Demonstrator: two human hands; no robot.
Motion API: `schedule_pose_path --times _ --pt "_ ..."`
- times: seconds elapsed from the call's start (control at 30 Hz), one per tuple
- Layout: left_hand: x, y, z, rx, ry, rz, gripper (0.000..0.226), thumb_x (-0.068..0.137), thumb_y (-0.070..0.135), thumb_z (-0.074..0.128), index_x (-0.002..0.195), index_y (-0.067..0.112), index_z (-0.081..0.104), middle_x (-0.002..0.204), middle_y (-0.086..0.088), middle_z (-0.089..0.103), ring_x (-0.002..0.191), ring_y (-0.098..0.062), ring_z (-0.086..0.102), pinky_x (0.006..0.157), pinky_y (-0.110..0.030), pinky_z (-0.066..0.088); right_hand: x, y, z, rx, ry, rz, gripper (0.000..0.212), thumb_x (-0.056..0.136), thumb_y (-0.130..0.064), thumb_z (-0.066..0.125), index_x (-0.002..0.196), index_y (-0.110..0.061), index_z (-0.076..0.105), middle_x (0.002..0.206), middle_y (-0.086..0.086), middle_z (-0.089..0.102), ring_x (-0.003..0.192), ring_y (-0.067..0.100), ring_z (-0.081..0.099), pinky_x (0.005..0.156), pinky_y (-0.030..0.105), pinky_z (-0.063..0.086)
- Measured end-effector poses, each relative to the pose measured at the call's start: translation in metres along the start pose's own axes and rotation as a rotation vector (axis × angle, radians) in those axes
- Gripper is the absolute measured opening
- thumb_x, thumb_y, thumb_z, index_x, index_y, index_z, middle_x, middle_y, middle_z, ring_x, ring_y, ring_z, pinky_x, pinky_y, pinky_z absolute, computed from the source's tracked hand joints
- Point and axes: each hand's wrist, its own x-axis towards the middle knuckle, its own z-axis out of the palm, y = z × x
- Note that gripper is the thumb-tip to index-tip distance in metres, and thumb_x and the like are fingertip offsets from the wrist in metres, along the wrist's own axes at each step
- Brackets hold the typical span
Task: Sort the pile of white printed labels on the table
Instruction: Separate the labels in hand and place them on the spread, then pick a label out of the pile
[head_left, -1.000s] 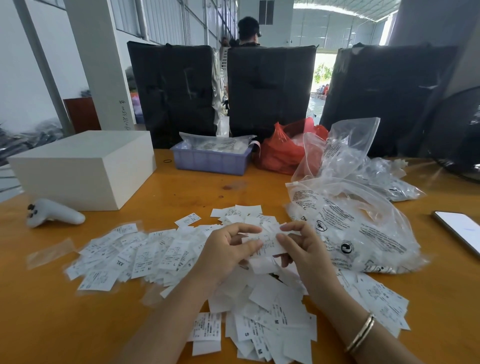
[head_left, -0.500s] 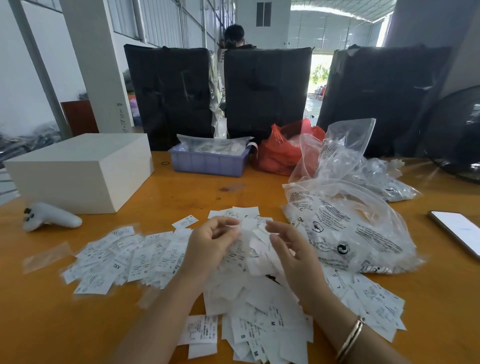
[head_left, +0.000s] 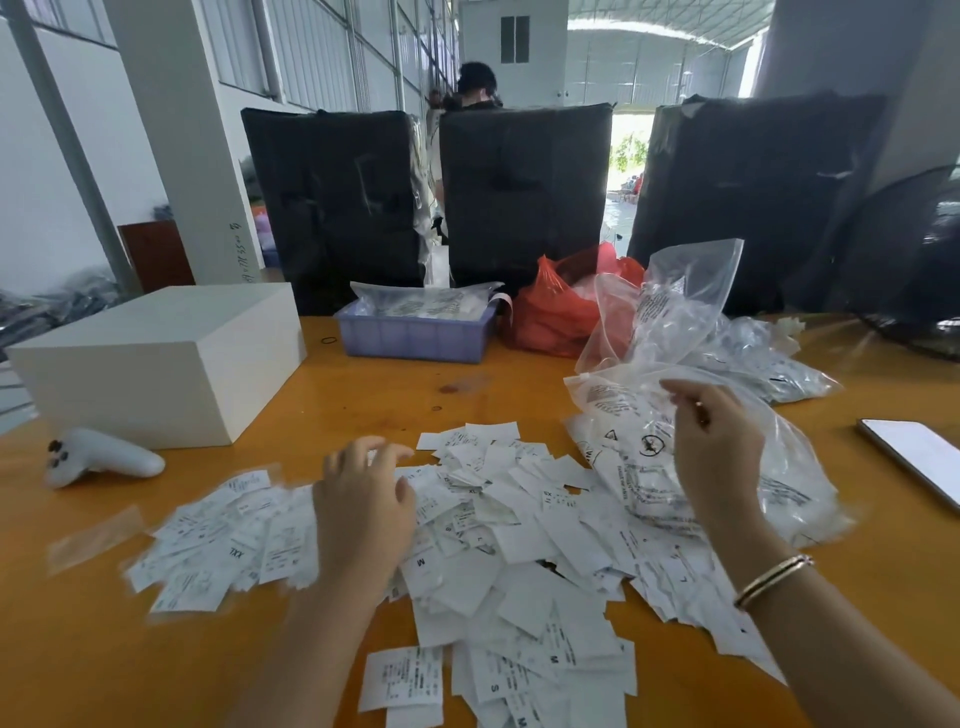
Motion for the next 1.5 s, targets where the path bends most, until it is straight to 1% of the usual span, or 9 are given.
schedule_pose_path --times 0.13,0.27,0.4,0.6,0.83,0.97,1.2,1.4,1.5 --pt "-0.008 0.016 0.008 -0.125 -0.065 0.254 0.021 0.092 0.021 0.056 0.11 0.025 0.066 0.115 0.011 0.06 0.115 -0.015 0.044 0.093 -0.028 0.036 0.03 0.018 -0.002 -0.304 -0.111 0.1 0.031 0.093 -0.002 0.046 0.113 -0.011 0.068 0.115 0.006 0.066 0.072 0.016 0.06 0.055 0.012 0.042" --pt "-0.012 0.022 0.011 -0.185 -0.129 0.391 0.018 0.093 0.021 0.055 0.101 0.026 0.07 0.106 0.015 0.063 0.112 -0.01 0.045 0.087 -0.024 0.034 0.041 0.037 0.004 -0.704 -0.56 0.246 0.03 0.094 -0.011 0.049 0.12 -0.009 0.062 0.127 0.011 0.059 0.11 0.028 0.055 0.086 0.03 0.045" --pt "-0.012 0.022 0.012 -0.195 -0.163 0.426 0.019 0.095 0.024 0.052 0.104 0.027 0.069 0.107 0.016 0.062 0.11 -0.007 0.042 0.086 -0.021 0.032 0.029 0.04 0.012 -0.859 -0.669 0.203 0.023 0.093 -0.027 0.055 0.082 -0.009 0.062 0.092 0.01 0.063 0.08 0.022 0.05 0.066 0.025 0.035" --pt "-0.012 0.021 0.011 -0.215 -0.151 0.423 0.017 0.094 0.023 0.055 0.101 0.026 0.07 0.104 0.015 0.063 0.108 -0.007 0.043 0.085 -0.021 0.033 0.016 0.04 0.011 -0.671 -0.426 0.234 0.013 0.09 -0.026 0.058 0.082 -0.017 0.062 0.082 0.006 0.063 0.075 0.025 0.057 0.063 0.031 0.047" --pt "-0.013 0.022 0.01 -0.229 -0.144 0.431 0.017 0.093 0.02 0.056 0.1 0.025 0.071 0.103 0.014 0.064 0.109 -0.007 0.045 0.083 -0.02 0.031 0.017 0.041 0.0 -0.633 -0.29 0.085 0.035 0.094 -0.02 0.052 0.06 -0.011 0.057 0.062 0.003 0.054 0.058 0.022 0.049 0.049 0.026 0.034" --pt "-0.013 0.025 0.009 -0.294 -0.139 0.428 0.016 0.091 0.017 0.059 0.1 0.023 0.072 0.102 0.013 0.065 0.107 -0.007 0.046 0.087 -0.022 0.036 0.009 0.014 -0.005 -0.23 -0.16 0.011 0.019 0.092 -0.023 0.058 0.092 -0.011 0.072 0.077 -0.004 0.067 0.068 0.014 0.058 0.061 0.023 0.041" --pt "-0.02 0.038 0.0 -0.626 -0.302 0.343 0.032 0.092 0.058 0.041 0.107 0.038 0.061 0.102 0.035 0.053 0.108 0.016 0.042 0.087 -0.004 0.03 -0.04 -0.034 -0.007 0.564 -0.536 0.449 0.015 0.092 -0.018 0.055 0.086 -0.011 0.067 0.069 0.007 0.069 0.055 0.017 0.062 0.05 0.019 0.049" --pt "-0.024 0.042 -0.005 -0.948 -0.605 0.144 0.075 0.06 0.096 0.027 0.104 0.045 0.061 0.098 0.025 0.068 0.099 0.007 0.059 0.083 -0.008 0.043 -0.065 -0.041 0.009 0.291 -0.788 0.375 0.015 0.09 -0.023 0.06 0.083 -0.011 0.063 0.064 0.006 0.07 0.047 0.013 0.057 0.048 0.023 0.042" --pt "-0.021 0.043 -0.003 -0.958 -0.563 0.083 0.042 0.075 0.072 0.055 0.093 0.036 0.067 0.09 0.017 0.072 0.09 0.0 0.066 0.082 -0.018 0.048 -0.069 -0.04 0.014 0.23 -0.799 0.316 0.015 0.091 -0.026 0.059 0.082 -0.015 0.064 0.064 0.003 0.07 0.048 0.013 0.059 0.05 0.027 0.042"
